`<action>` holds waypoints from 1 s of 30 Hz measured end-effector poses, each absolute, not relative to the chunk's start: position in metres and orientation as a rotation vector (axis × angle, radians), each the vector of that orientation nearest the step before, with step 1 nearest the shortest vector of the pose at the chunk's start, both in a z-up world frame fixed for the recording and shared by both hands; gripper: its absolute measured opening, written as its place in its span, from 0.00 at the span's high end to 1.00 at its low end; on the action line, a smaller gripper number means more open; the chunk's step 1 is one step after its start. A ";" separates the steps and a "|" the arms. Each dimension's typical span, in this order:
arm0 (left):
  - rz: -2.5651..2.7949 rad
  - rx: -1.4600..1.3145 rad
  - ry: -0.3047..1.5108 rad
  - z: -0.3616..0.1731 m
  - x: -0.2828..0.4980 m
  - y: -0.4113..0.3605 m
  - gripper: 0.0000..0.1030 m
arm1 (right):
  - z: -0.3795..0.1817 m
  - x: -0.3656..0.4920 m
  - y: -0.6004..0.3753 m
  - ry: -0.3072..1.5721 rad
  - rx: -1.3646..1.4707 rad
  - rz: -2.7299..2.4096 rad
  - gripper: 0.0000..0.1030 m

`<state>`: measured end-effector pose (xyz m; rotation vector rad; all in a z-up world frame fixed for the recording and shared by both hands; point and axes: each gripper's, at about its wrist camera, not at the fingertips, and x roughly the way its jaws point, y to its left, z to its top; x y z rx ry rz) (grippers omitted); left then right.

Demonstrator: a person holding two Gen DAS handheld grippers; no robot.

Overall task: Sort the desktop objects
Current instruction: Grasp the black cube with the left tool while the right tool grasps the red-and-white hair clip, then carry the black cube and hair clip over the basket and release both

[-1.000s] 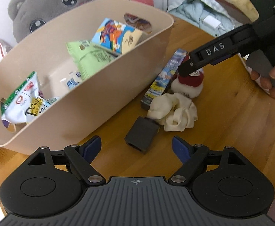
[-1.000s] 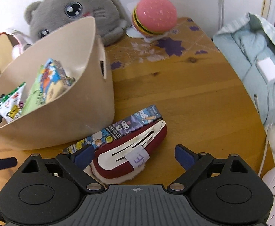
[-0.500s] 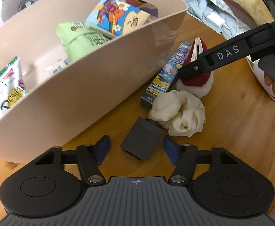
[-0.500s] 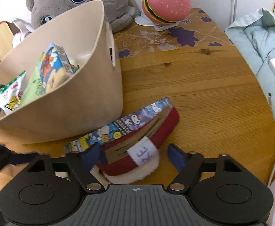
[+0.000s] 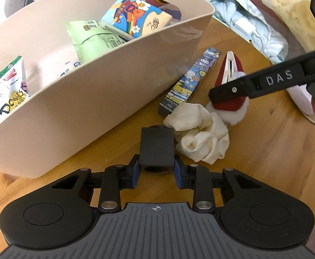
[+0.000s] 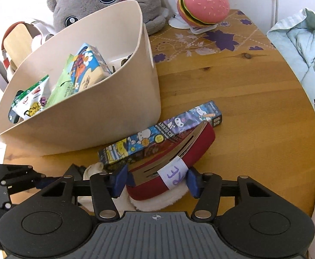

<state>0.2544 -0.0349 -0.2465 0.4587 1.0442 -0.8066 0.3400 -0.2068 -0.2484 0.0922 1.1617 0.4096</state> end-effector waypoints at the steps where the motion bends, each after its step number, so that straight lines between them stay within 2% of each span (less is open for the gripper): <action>1: -0.807 0.452 1.044 -0.245 0.254 -0.034 0.69 | -0.247 0.339 -0.209 1.159 0.093 0.411 0.48; 30: -0.818 0.302 1.018 -0.194 0.236 -0.012 0.69 | -0.193 0.318 -0.231 1.053 0.118 0.448 0.48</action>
